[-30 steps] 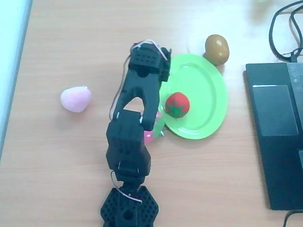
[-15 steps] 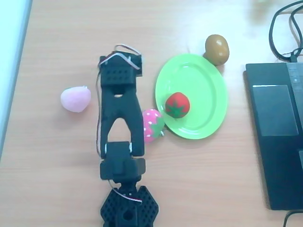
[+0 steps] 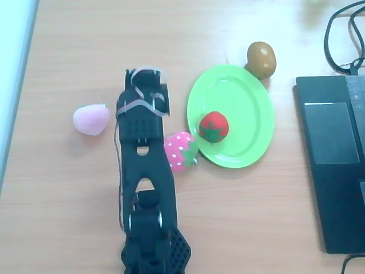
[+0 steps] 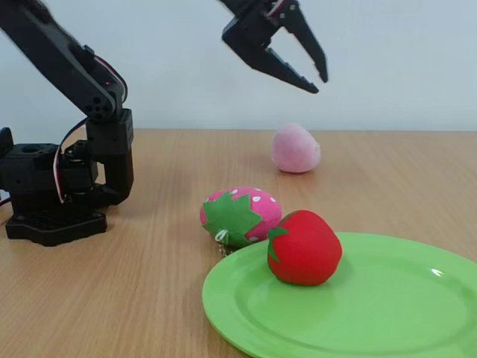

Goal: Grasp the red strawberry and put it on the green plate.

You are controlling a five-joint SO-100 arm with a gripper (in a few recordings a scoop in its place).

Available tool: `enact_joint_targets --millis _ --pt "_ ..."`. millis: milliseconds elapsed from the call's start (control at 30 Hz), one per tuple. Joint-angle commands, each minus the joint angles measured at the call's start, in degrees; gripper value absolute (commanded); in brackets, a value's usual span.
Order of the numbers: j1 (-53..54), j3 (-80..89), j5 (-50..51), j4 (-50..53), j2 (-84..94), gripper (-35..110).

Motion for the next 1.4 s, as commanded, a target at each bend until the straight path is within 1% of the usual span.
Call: enact_joint_targets --millis 0,67,167,233,333,667,833,1100,1300,1367 --pt "-1.0 10.8 -1.6 -5.6 14.9 1" --pt "-1.1 17.0 -2.4 -7.8 21.5 -3" --pt "-0.8 23.9 -2.7 -8.3 27.3 -6" --pt "-0.7 28.4 -2.9 -9.0 30.3 -7" --pt "-1.4 37.6 -4.5 -10.7 39.5 -8" --pt "-2.8 53.7 -3.2 -10.8 49.1 -8" --pt "-3.2 57.3 -3.2 -10.8 49.1 -8" --pt "-1.1 59.6 -6.9 -10.6 49.1 -8" --pt "-0.3 59.5 -5.6 -9.1 49.1 -8" --pt "-0.5 58.7 -5.1 -6.6 49.1 -8"
